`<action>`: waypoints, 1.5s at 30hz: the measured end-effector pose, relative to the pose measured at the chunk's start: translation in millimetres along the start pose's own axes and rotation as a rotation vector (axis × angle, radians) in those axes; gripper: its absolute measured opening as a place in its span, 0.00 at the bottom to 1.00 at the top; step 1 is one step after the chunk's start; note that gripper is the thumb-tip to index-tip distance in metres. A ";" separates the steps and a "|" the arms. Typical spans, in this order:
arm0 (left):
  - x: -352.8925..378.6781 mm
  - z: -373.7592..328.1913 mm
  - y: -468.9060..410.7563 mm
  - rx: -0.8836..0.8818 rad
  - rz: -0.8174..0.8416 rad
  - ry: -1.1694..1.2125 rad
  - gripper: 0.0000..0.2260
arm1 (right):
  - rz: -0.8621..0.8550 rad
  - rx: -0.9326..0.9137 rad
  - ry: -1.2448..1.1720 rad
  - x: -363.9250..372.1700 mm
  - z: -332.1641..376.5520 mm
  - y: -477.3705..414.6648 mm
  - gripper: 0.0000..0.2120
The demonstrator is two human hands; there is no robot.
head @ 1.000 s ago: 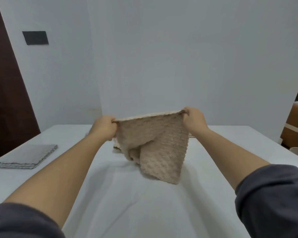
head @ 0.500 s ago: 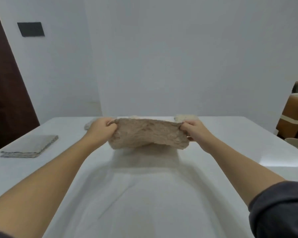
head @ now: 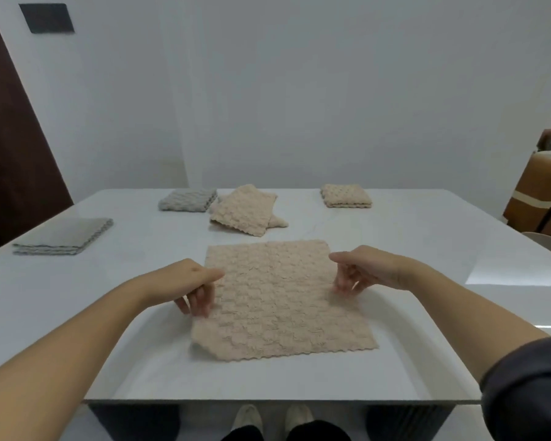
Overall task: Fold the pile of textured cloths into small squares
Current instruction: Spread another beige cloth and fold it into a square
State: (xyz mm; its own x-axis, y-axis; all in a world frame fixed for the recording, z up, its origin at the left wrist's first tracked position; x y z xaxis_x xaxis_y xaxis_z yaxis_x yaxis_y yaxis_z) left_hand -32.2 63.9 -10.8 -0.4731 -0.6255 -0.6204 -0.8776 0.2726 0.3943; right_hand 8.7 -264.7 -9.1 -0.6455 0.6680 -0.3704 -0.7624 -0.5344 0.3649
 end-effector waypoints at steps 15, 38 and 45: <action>49.5 -19.7 -119.9 -0.057 -0.271 -0.607 0.30 | -0.259 0.144 0.890 38.3 -7.2 -118.2 0.32; 21.2 5.6 -134.0 -0.177 -0.405 -0.525 0.26 | -0.379 0.129 0.880 30.7 -15.7 -124.8 0.32; 13.3 25.7 -120.7 -0.212 -0.436 -0.517 0.27 | -0.324 0.186 0.874 27.8 -3.0 -122.7 0.31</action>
State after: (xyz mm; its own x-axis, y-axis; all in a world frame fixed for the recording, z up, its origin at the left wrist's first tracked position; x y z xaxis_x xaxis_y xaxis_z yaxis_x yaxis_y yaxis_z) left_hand 65.5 41.4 -84.0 -0.1045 -0.2036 -0.9735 -0.9863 -0.1043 0.1277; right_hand 84.2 -182.2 -66.7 -0.2665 0.1049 -0.9581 -0.9396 -0.2496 0.2341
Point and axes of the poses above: each hand's wrist, its own y-axis away from the middle knuckle, its own x-axis out of the palm, z = x × y, the point moved 4 cm from there along -y, towards the middle knuckle, and after that the axes turned 8 degrees about z, right-handed, at the moved point
